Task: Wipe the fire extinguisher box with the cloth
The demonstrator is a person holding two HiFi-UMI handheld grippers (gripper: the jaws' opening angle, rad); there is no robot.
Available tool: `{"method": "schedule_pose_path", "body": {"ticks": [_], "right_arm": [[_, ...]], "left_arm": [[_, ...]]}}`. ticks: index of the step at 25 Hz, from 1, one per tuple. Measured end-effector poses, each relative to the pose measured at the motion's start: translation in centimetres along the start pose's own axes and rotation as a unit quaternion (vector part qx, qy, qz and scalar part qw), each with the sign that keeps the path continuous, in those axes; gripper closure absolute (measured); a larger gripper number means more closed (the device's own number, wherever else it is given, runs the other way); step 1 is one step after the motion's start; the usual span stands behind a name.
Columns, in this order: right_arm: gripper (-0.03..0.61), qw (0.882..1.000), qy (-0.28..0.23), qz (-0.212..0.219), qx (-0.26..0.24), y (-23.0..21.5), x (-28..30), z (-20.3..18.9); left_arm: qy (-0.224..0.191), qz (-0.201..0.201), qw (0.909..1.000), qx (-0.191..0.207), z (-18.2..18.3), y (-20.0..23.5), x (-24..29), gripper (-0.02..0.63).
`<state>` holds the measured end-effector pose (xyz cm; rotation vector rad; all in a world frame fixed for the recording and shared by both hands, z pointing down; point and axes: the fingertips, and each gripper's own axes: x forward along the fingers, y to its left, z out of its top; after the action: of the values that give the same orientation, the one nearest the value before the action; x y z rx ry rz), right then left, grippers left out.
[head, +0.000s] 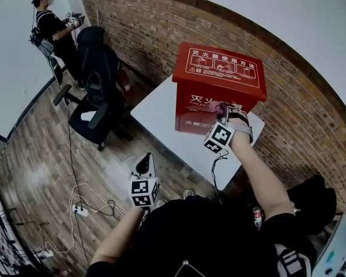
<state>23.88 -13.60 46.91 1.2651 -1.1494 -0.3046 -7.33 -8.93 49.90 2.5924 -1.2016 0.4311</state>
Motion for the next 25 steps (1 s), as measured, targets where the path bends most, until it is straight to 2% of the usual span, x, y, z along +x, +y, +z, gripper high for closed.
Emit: {"method": "schedule_pose_path", "body": {"ticks": [11, 21, 25], "right_arm": [[0.469, 1.000, -0.005, -0.015, 0.001, -2.6, -1.7, 0.3], [0.469, 0.998, -0.003, -0.064, -0.025, -5.8, -3.7, 0.5], [0.469, 0.997, -0.006, -0.069, -0.026, -6.4, -4.1, 0.6]], "left_arm": [[-0.001, -0.008, 1.0000, 0.005, 0.2, -0.6, -0.1, 0.586], [0.000, -0.013, 0.9999, 0.006, 0.2, -0.9, 0.0, 0.586], [-0.001, -0.014, 0.9999, 0.006, 0.3, -1.0, 0.1, 0.586]]}}
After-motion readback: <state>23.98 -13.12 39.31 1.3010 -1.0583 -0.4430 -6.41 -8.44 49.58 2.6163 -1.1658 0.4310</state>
